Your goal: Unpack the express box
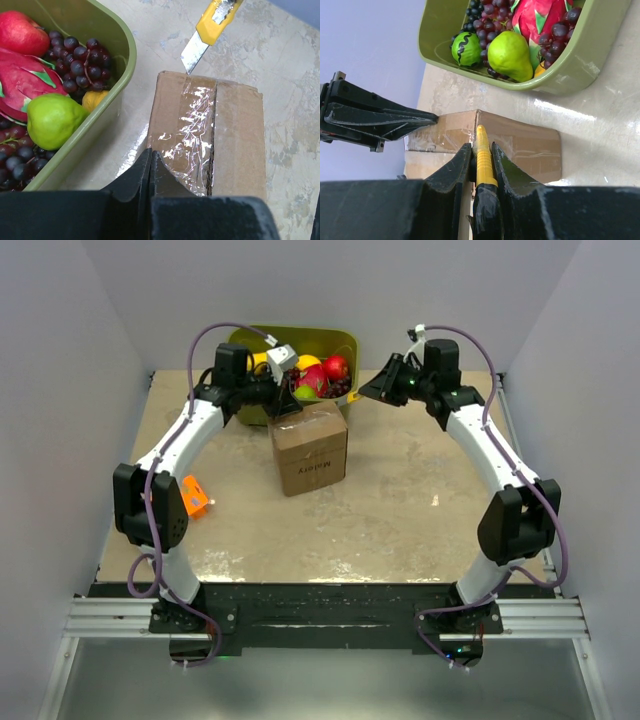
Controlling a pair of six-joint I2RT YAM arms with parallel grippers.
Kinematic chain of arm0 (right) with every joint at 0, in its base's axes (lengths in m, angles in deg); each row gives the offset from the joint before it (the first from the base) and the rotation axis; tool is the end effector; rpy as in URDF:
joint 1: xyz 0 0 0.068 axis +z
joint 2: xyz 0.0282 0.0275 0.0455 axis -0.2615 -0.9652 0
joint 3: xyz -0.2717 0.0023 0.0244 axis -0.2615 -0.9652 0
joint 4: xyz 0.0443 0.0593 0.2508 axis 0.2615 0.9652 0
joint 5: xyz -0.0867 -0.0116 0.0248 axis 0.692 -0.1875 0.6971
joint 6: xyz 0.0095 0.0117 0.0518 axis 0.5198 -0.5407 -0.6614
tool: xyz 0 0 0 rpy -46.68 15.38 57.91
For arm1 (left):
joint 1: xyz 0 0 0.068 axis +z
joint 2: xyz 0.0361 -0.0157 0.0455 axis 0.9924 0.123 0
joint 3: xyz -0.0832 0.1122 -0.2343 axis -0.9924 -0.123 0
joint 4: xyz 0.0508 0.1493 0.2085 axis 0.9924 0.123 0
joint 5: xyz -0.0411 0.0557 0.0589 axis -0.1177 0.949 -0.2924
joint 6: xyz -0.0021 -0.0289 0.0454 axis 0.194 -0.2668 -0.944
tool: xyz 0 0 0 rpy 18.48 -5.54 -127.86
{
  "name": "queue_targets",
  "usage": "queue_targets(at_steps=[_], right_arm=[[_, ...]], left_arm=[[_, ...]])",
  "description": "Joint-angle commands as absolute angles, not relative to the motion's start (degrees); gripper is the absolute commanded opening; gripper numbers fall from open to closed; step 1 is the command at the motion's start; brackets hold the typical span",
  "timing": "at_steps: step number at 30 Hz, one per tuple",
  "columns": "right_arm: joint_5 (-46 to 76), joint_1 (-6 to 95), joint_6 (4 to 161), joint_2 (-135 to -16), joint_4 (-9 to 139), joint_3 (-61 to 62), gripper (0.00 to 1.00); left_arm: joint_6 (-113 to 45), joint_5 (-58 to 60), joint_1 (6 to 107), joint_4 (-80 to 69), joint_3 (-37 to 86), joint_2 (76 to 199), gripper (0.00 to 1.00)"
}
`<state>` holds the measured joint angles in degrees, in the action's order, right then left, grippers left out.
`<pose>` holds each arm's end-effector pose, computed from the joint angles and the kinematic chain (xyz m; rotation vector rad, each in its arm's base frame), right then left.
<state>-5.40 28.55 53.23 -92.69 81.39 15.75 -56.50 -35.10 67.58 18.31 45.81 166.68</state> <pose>0.3886 0.1098 0.3620 0.0735 2.0906 1.0267 0.3987 -0.1352 0.3314 0.9034 1.8609 -0.8622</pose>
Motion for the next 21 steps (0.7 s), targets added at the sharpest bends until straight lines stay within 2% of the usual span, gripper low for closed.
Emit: queue_targets(at_steps=[1,21], right_arm=[[-7.6,28.6,54.2,-92.6,85.4,18.3,0.0],[-9.5,28.3,60.1,-89.9,96.9,19.6,0.0]], left_arm=[[-56.2,-33.1,66.9,19.0,43.9,165.6,0.0],[-55.0,-26.4,66.5,17.9,41.0,165.0,0.0]])
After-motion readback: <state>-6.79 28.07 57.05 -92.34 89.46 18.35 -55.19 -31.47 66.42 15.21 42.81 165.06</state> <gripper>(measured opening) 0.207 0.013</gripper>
